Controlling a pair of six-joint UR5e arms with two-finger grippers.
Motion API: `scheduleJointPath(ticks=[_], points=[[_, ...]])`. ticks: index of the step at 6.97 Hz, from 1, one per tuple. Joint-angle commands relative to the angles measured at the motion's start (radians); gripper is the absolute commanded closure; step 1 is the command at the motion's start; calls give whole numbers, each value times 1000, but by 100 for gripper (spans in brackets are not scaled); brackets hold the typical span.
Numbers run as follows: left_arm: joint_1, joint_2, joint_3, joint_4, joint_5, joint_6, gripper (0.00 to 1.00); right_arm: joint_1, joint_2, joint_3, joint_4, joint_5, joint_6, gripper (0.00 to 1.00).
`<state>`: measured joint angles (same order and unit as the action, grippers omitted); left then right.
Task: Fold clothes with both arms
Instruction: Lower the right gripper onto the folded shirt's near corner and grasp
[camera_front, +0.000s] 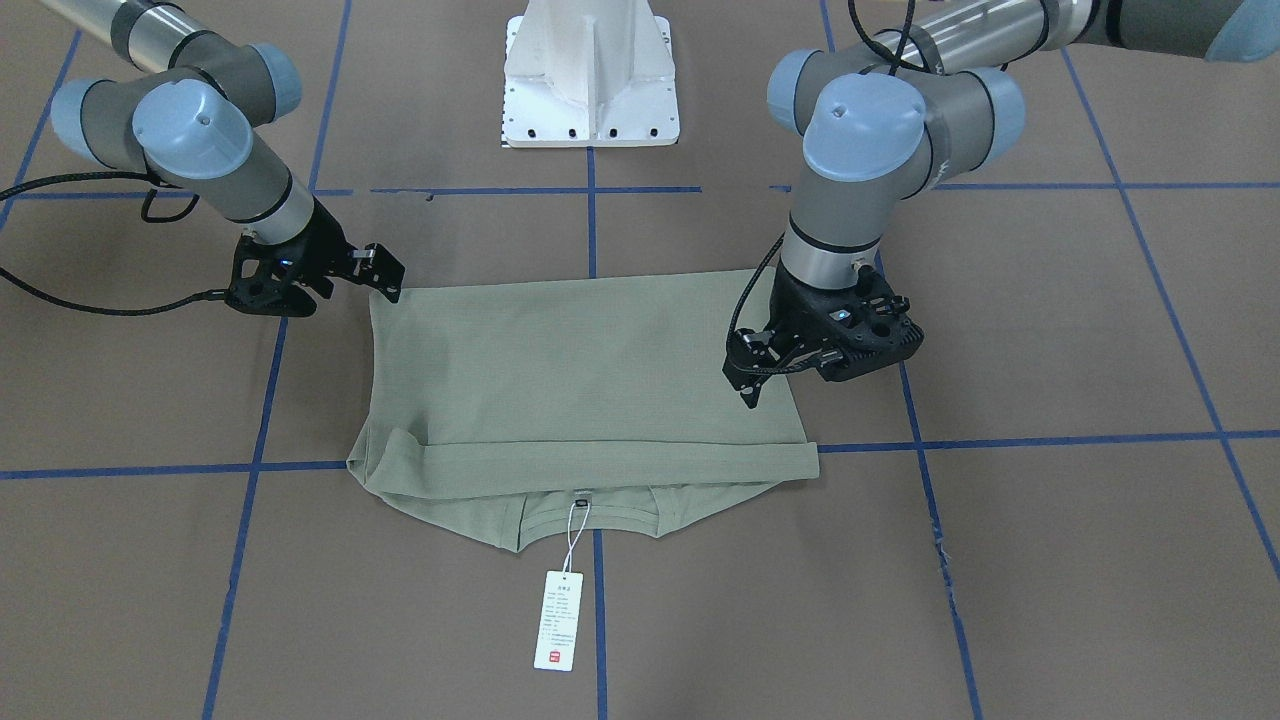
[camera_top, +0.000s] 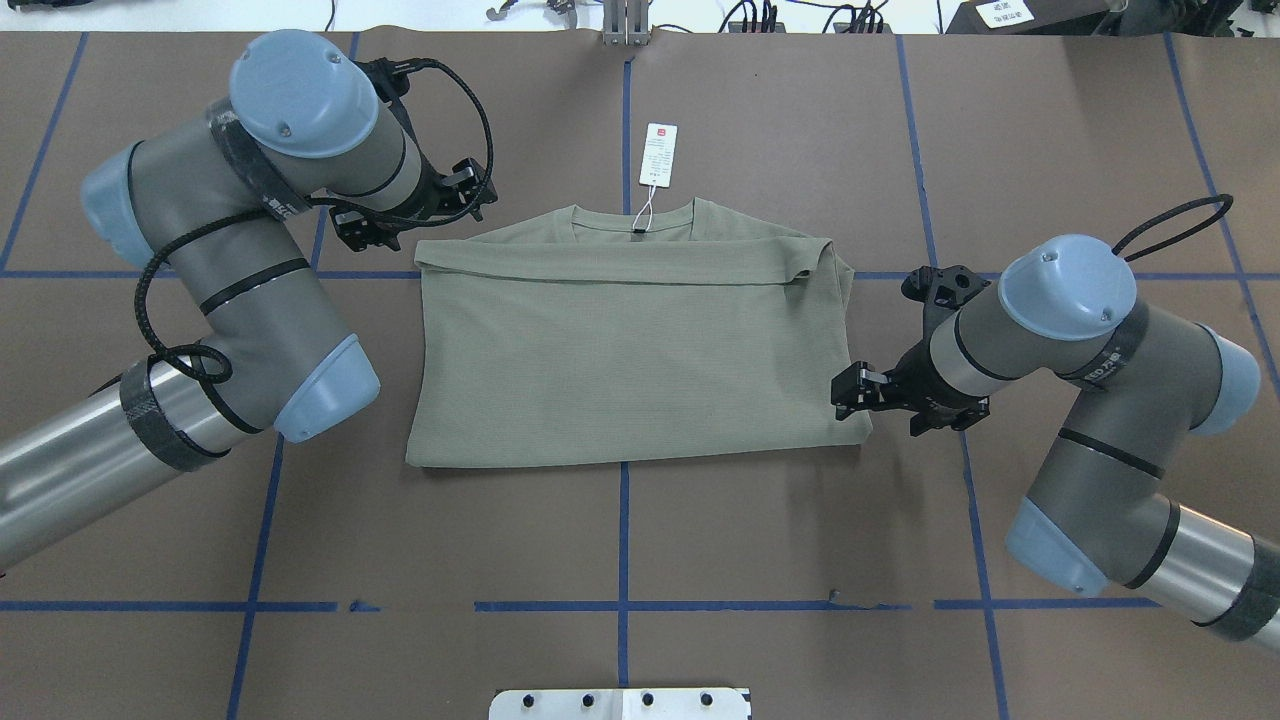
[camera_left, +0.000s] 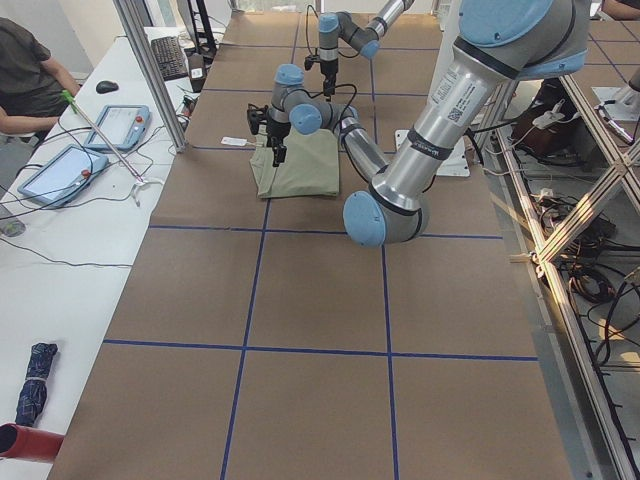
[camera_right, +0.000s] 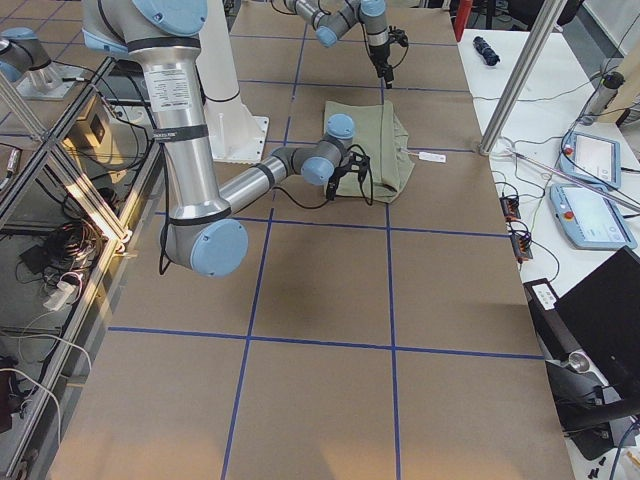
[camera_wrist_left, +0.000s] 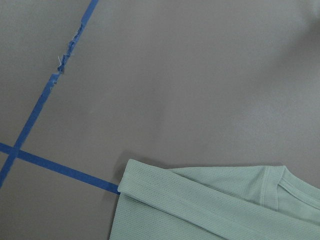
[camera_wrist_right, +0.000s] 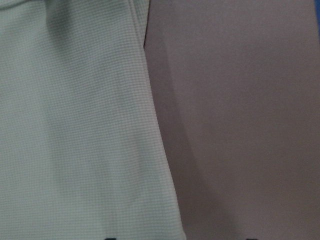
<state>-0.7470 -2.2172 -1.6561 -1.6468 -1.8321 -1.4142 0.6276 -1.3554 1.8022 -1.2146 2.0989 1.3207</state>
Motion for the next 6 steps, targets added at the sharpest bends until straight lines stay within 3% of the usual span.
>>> scheduleJointPath(ticks=[1, 2, 3, 6], points=[[5, 7, -1, -2, 2, -2, 0, -25, 54, -56, 1, -10, 2, 20], [5, 7, -1, -4, 2, 0, 0, -23, 59, -61, 1, -8, 0, 53], [5, 7, -1, -4, 2, 0, 1, -19, 56, -57, 1, -2, -1, 98], [5, 7, -1, -5, 2, 0, 1, -12, 42, -14, -3, 3, 0, 100]])
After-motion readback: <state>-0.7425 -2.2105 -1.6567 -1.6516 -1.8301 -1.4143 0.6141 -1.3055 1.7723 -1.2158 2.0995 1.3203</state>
